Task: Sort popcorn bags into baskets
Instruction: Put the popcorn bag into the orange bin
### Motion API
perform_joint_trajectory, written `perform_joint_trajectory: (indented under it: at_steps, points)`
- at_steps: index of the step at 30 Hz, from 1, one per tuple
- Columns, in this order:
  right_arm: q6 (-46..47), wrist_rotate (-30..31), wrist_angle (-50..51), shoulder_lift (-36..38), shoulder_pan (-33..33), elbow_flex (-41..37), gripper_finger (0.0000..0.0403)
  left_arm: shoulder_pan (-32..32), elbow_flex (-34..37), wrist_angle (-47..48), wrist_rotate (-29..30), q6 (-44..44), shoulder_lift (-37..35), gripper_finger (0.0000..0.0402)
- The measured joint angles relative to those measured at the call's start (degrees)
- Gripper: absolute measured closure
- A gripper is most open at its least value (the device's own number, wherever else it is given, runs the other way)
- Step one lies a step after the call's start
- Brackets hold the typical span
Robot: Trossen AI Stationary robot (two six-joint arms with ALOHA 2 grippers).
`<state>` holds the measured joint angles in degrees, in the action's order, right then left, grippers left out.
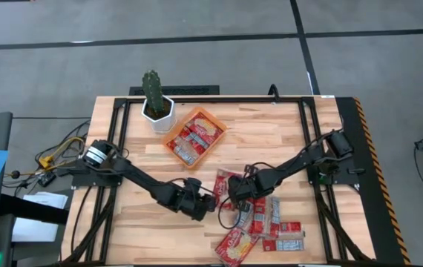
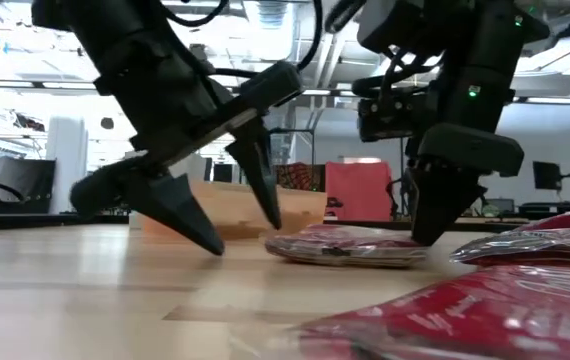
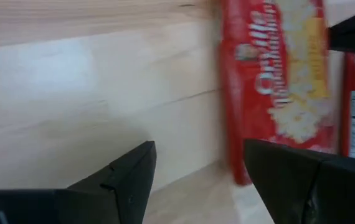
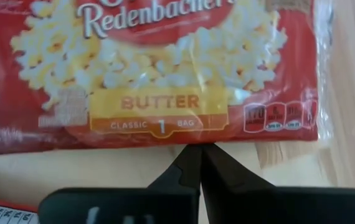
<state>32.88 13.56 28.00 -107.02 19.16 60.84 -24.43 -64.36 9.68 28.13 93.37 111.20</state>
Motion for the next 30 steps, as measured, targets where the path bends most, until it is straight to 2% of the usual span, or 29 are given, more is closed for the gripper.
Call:
perform_joint_trajectory:
  at_steps: [7, 11, 16, 24, 30]
  points:
    - [-7.96, -0.72, -7.81, -0.02, 0.23, -0.03, 0.0377, 0.89, -0.01, -3.05, -0.25, -3.55, 0.42, 0.0166]
    - [-11.75, -2.81, -9.74, 0.68, 1.20, 0.07, 0.0370, 2.03, 0.03, -6.10, -2.88, -6.74, 0.52, 0.0166]
    - [-9.57, -1.32, -6.26, 2.78, 2.26, 0.05, 0.0376, 3.34, 0.03, -6.85, -4.01, -9.54, 0.52, 0.0166]
    - [-5.05, 4.25, -0.18, 4.55, 3.45, 0.04, 0.0383, 3.92, 0.03, -6.74, -5.50, -11.25, 0.52, 0.0166]
    - [-6.76, 4.62, -10.76, 4.55, 2.00, -3.64, 0.0371, 3.92, 0.03, -7.00, -6.54, -12.76, 0.52, 0.0166]
